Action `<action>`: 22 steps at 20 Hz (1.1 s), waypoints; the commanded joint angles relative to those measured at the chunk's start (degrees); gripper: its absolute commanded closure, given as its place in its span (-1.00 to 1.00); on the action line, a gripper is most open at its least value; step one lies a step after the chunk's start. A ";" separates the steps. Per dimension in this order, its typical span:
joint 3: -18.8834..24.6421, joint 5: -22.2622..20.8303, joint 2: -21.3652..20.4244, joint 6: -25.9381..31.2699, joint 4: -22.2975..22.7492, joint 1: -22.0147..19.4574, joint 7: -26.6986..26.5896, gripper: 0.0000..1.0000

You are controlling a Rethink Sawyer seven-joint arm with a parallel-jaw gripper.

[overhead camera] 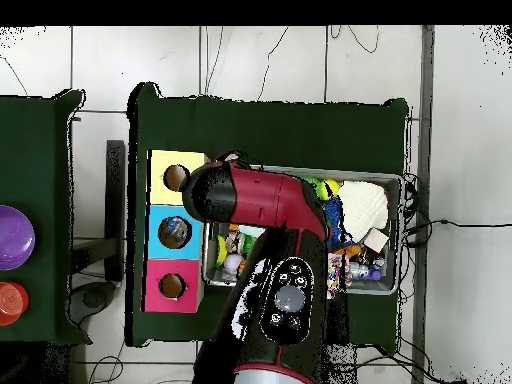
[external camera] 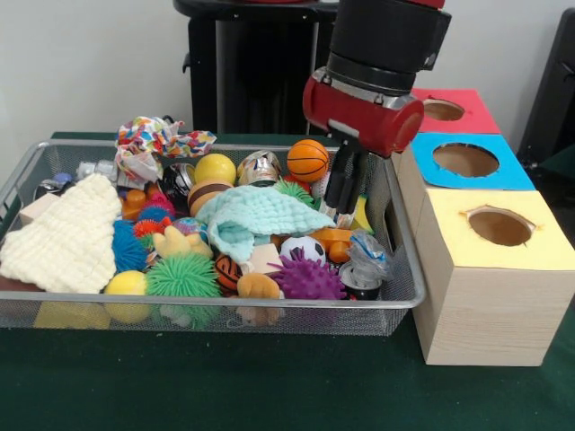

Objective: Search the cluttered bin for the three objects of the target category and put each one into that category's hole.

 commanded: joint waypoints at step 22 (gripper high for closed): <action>4.18 5.26 17.07 12.35 -4.57 0.12 11.23 1.00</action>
